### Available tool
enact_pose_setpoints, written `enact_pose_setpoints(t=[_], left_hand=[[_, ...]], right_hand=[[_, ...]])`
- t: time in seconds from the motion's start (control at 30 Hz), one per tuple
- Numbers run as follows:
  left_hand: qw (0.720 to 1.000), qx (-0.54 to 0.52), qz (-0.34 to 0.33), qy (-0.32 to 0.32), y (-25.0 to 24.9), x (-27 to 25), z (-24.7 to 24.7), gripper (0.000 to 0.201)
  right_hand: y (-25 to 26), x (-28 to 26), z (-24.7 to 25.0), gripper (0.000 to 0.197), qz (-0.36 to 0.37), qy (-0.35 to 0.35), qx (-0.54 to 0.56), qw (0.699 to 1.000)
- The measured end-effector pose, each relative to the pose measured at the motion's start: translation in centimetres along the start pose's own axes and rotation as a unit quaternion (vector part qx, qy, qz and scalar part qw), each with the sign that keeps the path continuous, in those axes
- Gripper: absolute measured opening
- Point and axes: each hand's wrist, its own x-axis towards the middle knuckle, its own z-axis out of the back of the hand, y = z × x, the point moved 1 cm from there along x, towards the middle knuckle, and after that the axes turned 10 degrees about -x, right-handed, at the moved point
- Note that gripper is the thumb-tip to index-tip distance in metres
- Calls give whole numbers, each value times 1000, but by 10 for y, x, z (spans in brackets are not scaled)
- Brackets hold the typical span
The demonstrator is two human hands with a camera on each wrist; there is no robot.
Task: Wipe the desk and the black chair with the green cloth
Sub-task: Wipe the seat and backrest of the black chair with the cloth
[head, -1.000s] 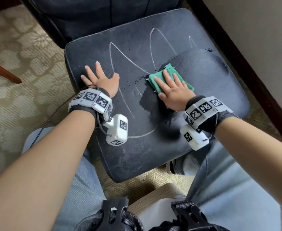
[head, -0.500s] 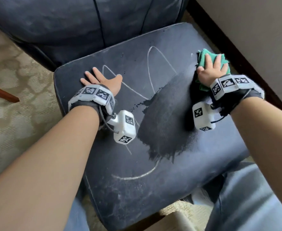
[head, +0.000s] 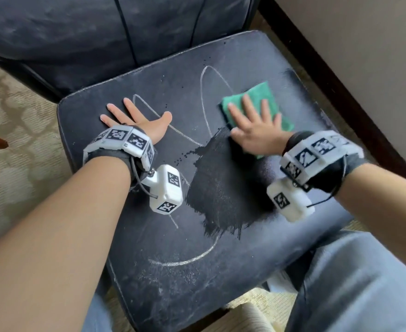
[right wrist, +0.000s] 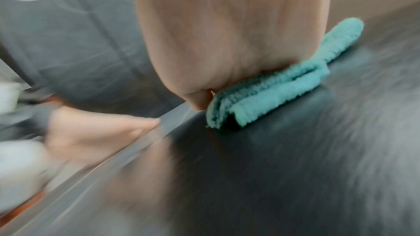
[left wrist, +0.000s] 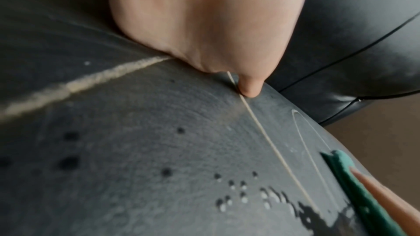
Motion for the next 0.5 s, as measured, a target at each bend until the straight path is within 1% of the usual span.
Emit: enact_pose_setpoints(t=[0.07, 0.1, 0.13, 0.2, 0.3, 0.37, 0.43, 0.5], left_hand=[[1000, -3, -2, 2, 1, 1, 1, 96], [1000, -5, -2, 4, 1, 2, 2, 96], [1000, -6, -3, 6, 1, 2, 3, 96], [1000, -4, -3, 10, 2, 3, 4, 95], [1000, 4, -4, 15, 2, 3, 5, 94], [1000, 4, -8, 15, 2, 3, 5, 93], [1000, 2, -14, 20, 3, 4, 5, 92], [999, 9, -20, 29, 6, 4, 7, 94]], right_hand=[[23, -21, -11, 57, 89, 40, -38, 995], [32, -30, -16, 57, 120, 55, -55, 990], [37, -37, -20, 57, 141, 62, -72, 985], [40, -42, -25, 58, 160, 54, -95, 981], [34, -40, -23, 59, 154, 41, -105, 982], [28, -34, -19, 60, 133, 44, -88, 986], [18, -25, -14, 60, 90, 35, -53, 994], [0, -14, -10, 59, 26, 16, -14, 999]])
